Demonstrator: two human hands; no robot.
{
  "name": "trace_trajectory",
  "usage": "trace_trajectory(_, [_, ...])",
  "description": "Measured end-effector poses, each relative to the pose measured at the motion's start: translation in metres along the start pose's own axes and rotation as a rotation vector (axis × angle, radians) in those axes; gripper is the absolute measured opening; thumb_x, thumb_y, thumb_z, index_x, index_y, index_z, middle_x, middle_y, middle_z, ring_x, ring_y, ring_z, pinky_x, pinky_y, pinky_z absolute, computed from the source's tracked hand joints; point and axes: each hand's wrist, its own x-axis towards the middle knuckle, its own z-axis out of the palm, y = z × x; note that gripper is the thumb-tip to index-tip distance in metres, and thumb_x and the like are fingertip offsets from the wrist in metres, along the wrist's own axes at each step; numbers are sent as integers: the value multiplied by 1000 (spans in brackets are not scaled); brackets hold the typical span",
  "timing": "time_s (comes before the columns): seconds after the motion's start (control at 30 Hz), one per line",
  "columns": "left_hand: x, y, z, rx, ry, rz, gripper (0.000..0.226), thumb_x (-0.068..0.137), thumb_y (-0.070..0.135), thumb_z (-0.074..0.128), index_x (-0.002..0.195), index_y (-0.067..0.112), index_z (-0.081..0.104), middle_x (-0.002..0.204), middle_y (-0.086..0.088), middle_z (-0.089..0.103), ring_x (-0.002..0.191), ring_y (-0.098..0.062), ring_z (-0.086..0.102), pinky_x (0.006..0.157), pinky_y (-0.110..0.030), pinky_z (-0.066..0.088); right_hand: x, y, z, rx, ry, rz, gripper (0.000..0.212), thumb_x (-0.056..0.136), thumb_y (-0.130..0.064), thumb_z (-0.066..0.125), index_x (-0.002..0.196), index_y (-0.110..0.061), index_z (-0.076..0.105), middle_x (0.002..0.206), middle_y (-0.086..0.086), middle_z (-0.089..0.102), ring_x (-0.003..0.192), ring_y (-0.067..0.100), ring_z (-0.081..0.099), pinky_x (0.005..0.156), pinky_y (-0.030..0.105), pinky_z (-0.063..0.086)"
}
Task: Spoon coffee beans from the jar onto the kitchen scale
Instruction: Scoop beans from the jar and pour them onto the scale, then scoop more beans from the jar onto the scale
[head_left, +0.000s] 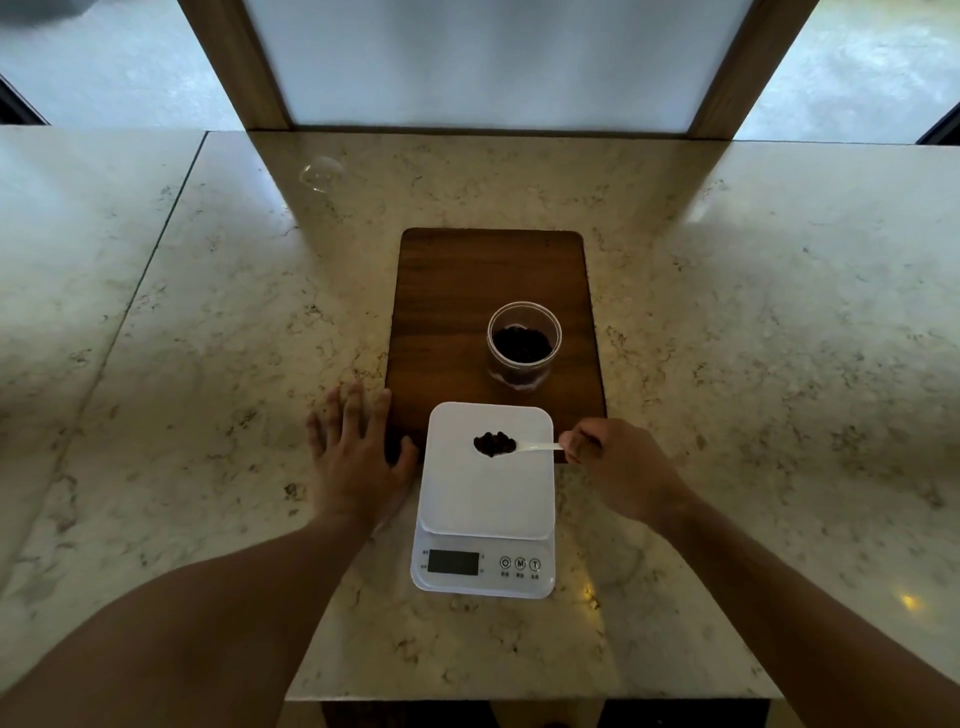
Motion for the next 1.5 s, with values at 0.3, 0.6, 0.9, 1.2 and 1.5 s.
trace_trajectory(0.3, [0, -2, 3, 3, 17, 1, 73, 88, 58, 30, 154, 26, 26, 166, -14, 13, 153, -33, -1, 122, -57, 2, -16, 13, 15, -67, 192, -102, 32, 98, -25, 50, 71, -11, 58, 57, 1, 57, 50, 15, 49, 47, 28, 33])
trace_trajectory(0.6, [0, -1, 3, -2, 15, -8, 72, 89, 57, 33, 154, 27, 25, 166, -14, 12, 154, -33, -2, 122, -56, 0, -29, 11, 18, -203, 284, -271, 24, 98, -23, 50, 77, -14, 56, 67, -3, 51, 55, 13, 44, 48, 23, 29])
trace_trajectory(0.9, [0, -2, 4, -8, 28, -4, 72, 88, 58, 31, 154, 26, 27, 166, -13, 12, 154, -32, -1, 122, -54, 0, -30, 2, 11, -280, 397, -342, 22, 97, -24, 49, 81, -13, 60, 72, -1, 57, 52, 15, 49, 42, 26, 39])
trace_trajectory(1.2, [-2, -2, 4, -3, 15, -2, 72, 89, 57, 31, 154, 26, 26, 166, -14, 12, 154, -33, -2, 122, -56, 1, 5, -19, -13, -99, 622, -177, 27, 99, -28, 46, 77, -17, 54, 60, -6, 49, 51, 11, 43, 44, 23, 30])
trace_trajectory(1.5, [-2, -3, 4, -5, 21, 21, 74, 90, 58, 29, 155, 24, 25, 167, -14, 10, 154, -31, -6, 123, -55, 0, 60, -34, -25, -403, 591, -183, 25, 98, -31, 45, 84, -14, 57, 68, -3, 51, 55, 14, 44, 44, 21, 21])
